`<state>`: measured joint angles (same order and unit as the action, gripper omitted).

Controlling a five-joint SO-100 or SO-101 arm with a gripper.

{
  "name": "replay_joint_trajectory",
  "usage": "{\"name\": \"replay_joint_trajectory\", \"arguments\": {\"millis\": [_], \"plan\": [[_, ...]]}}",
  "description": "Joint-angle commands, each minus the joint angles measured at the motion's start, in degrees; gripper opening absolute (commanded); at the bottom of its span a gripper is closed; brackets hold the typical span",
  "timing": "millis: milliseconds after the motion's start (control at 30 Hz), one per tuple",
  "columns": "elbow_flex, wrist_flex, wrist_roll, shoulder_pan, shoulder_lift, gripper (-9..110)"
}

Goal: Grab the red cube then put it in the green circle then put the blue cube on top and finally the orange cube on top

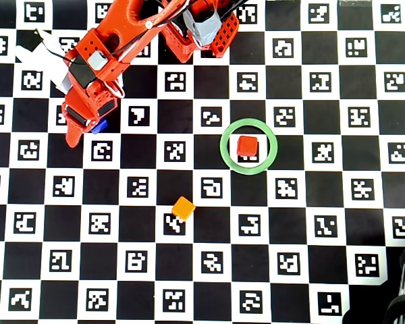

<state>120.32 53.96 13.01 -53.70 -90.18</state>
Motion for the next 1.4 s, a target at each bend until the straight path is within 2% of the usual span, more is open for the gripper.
{"name": "replay_joint_trajectory", "arguments": {"millis": [0, 567, 1367], "plan": [[-2.5, 0.2, -2.3, 0.8, -0.9, 42], [-3.1, 0.4, -9.7, 1.2, -0.5, 42], [-3.3, 0.7, -13.7, 2.2, -0.3, 42]]}}
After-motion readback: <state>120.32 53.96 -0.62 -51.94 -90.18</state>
